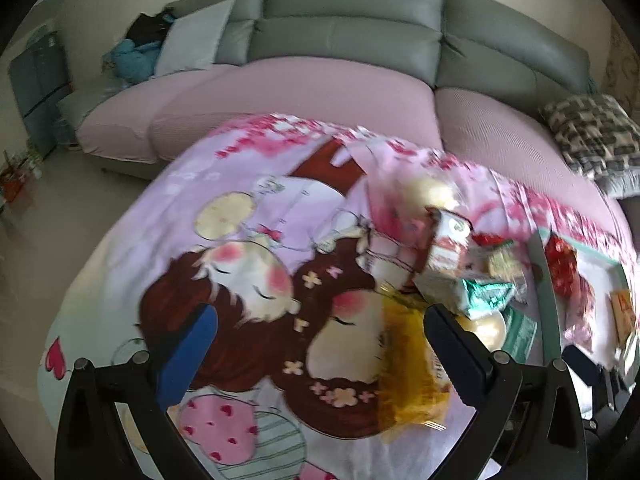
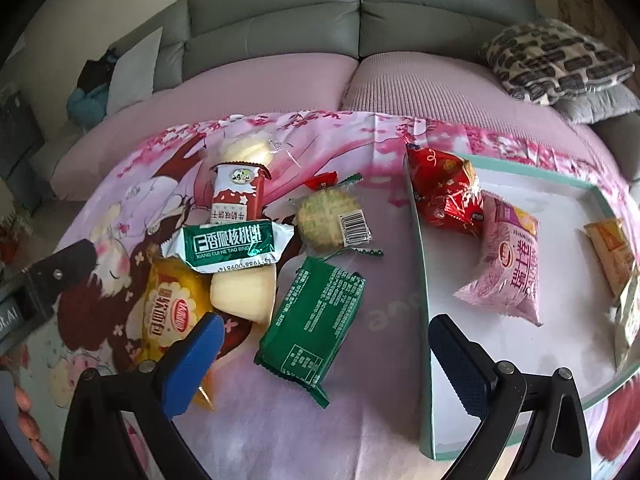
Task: Organize snacks
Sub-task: 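Grasp the yellow soft bread pack with the left tool while the right tool grasps the green biscuit pack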
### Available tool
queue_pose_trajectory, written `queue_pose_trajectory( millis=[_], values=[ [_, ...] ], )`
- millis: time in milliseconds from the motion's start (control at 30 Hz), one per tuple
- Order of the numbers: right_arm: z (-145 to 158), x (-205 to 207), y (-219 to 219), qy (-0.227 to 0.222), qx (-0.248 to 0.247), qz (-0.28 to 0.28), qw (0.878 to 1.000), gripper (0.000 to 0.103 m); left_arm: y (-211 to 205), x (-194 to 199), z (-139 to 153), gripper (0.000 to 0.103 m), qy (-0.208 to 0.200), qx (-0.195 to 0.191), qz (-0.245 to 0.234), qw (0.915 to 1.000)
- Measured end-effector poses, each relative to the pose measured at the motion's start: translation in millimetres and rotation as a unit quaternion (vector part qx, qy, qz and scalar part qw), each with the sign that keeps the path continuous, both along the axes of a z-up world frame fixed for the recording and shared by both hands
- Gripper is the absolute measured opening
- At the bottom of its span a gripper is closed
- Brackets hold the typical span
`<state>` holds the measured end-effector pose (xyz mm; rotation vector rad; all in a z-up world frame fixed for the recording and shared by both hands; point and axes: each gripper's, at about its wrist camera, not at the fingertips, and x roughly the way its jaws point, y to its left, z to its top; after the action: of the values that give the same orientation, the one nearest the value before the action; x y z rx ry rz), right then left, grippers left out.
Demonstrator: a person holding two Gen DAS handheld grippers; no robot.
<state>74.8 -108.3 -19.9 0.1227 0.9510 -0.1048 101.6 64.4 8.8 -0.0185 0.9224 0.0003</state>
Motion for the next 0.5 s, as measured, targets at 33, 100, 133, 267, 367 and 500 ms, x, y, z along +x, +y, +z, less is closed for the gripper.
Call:
queue_pose_trajectory(
  millis=[33,100,133,267,367,500],
  values=[
    [-1,0,1,0.003,-0.006,0.002,1.000,0.103,-3,1,-3,0.103,0.005,-0.002,-0.007,1.0000],
    [-2,1,2,0.004,-0.015,0.008,1.000,0.103,-8,2,-7,0.103,0.011,-0.010,-0.019,0.9997],
    [-3,1,3,0.005,-0.018,0.010,1.000,0.103,-11,4,-9,0.103,0.016,-0.017,-0.026,0.9994],
    [-3,0,3,0.007,-0.021,0.016,1.000,0.103,-21,6,-18,0.103,0.032,-0.025,-0.046,0.9981],
    [-2,-1,1,0.012,-0.024,0.015,1.000,0.103,-30,10,-27,0.103,0.048,-0.030,-0.060,0.9966],
    [-2,-2,-2,0.015,-0.023,0.012,1.000,0.103,-37,13,-37,0.103,0.062,-0.031,-0.070,0.9951]
  ],
)
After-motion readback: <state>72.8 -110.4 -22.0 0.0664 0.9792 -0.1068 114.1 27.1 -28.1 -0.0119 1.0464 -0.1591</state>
